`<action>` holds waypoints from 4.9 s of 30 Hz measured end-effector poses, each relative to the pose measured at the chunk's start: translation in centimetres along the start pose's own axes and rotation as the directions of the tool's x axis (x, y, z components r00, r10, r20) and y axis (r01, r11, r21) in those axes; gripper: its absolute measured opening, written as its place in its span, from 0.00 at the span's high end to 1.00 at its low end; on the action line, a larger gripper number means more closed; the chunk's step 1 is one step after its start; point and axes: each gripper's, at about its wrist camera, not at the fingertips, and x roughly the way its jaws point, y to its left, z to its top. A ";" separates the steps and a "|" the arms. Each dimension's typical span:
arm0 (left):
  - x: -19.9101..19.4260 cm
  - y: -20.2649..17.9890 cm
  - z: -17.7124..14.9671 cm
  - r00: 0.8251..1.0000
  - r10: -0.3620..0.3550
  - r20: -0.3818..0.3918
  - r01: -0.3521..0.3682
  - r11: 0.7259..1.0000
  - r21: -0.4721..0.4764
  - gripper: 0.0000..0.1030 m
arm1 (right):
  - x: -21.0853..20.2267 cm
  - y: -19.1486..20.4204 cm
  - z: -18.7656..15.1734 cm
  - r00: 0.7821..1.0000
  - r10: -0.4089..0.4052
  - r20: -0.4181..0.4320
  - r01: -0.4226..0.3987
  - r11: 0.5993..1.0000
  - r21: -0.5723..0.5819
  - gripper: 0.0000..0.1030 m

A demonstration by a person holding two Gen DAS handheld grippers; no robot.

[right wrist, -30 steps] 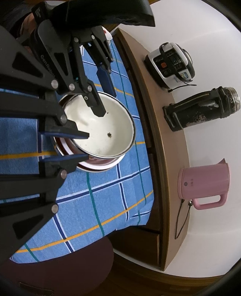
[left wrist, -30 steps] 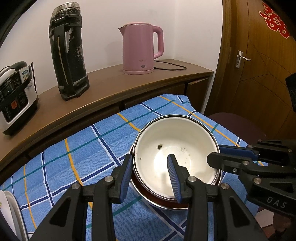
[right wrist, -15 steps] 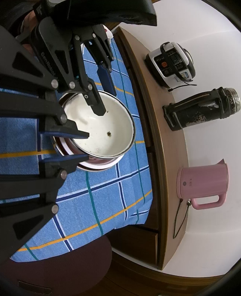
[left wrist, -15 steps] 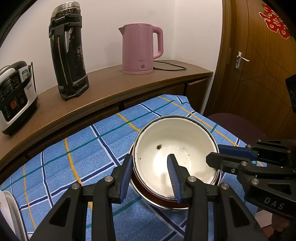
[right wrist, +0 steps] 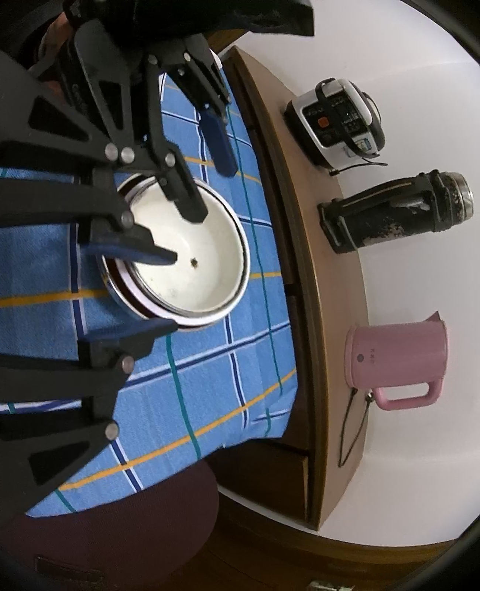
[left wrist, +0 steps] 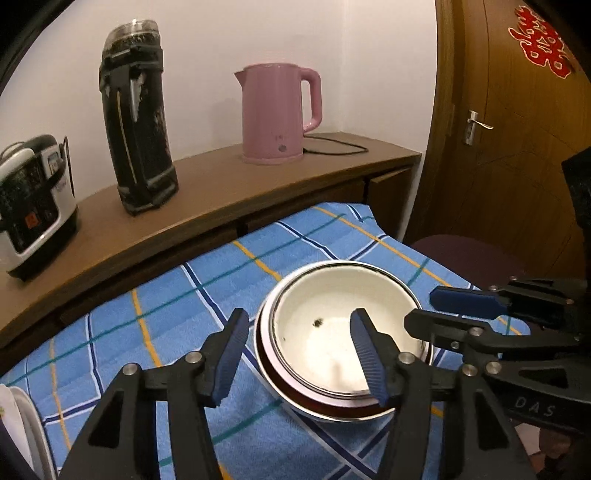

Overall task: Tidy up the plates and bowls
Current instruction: 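Close the left gripper on the rim of the nested bowl stack, then lift the bowl stack with the left gripper toward the red-rose plates, then lower the bowl stack onto the red-rose plate stack with the left gripper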

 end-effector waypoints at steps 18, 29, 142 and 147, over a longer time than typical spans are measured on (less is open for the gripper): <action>-0.7 2.2 -0.1 1.000 0.004 0.017 -0.003 0.997 -0.071 0.41 | -0.2 -1.2 0.0 1.000 -0.004 0.023 0.003 0.999 0.043 0.62; 0.5 3.3 -1.5 0.994 -0.098 -0.059 0.088 0.984 -0.154 0.34 | 1.0 -1.9 -0.5 1.000 0.030 -0.004 -0.029 0.996 0.084 0.62; -16.5 19.0 -10.2 0.976 0.211 -0.048 -0.204 0.821 -0.533 0.67 | 2.7 23.7 4.2 0.954 0.282 -0.101 -0.297 0.936 -0.190 0.78; -17.5 20.0 -10.8 0.970 0.237 -0.053 -0.227 0.808 -0.543 0.67 | 2.9 25.3 4.3 0.948 0.299 -0.112 -0.317 0.925 -0.211 0.78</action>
